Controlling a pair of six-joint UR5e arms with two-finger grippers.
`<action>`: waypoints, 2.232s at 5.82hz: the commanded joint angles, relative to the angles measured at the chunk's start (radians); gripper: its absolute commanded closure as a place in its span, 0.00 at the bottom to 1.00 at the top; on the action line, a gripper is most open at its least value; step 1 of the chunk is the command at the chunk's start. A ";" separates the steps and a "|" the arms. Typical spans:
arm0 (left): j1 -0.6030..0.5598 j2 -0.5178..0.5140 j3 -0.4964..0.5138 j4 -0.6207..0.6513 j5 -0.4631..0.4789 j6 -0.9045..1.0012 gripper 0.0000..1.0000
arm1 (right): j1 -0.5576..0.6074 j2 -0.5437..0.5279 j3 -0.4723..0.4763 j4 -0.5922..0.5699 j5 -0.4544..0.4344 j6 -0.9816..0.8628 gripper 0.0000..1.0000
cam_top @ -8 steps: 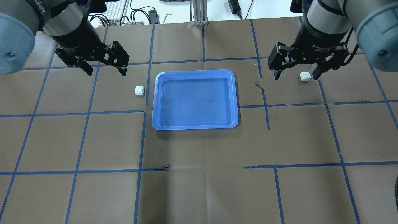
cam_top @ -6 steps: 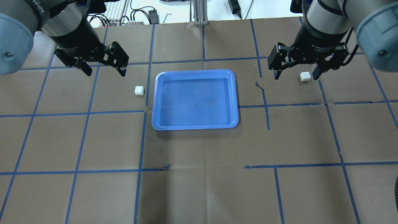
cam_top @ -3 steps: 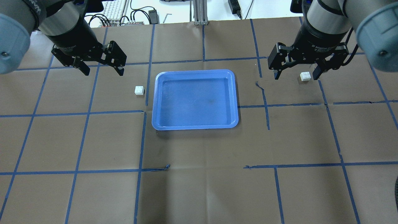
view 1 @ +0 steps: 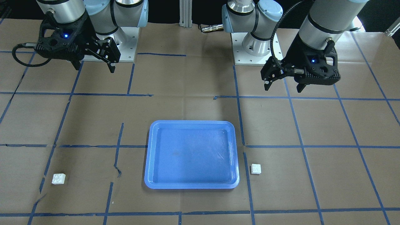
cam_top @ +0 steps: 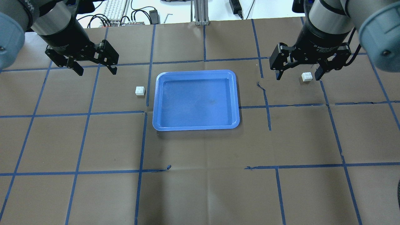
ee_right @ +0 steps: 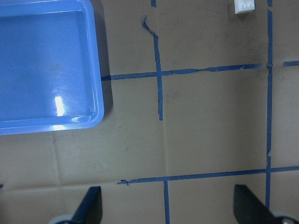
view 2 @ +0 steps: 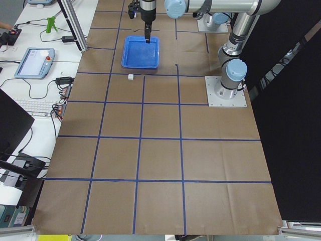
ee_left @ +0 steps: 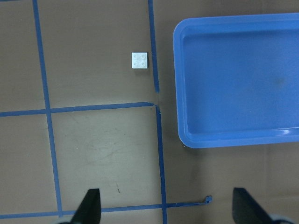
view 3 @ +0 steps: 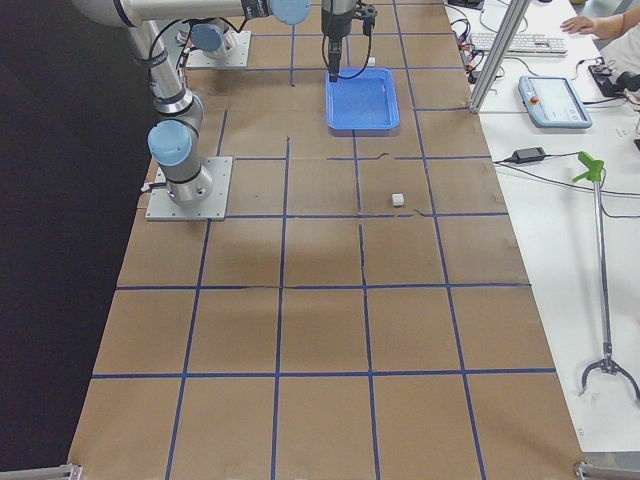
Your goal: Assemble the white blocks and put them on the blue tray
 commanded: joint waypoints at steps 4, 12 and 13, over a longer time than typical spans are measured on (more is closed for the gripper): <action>0.027 -0.410 -0.029 0.433 -0.012 0.060 0.01 | -0.023 0.025 0.006 -0.020 -0.001 -0.677 0.00; -0.013 -0.506 -0.161 0.685 -0.015 0.099 0.83 | -0.311 0.464 -0.356 -0.067 0.042 -2.074 0.00; -0.013 -0.494 -0.155 0.688 -0.015 0.102 0.92 | -0.375 0.488 -0.355 -0.055 0.124 -2.091 0.00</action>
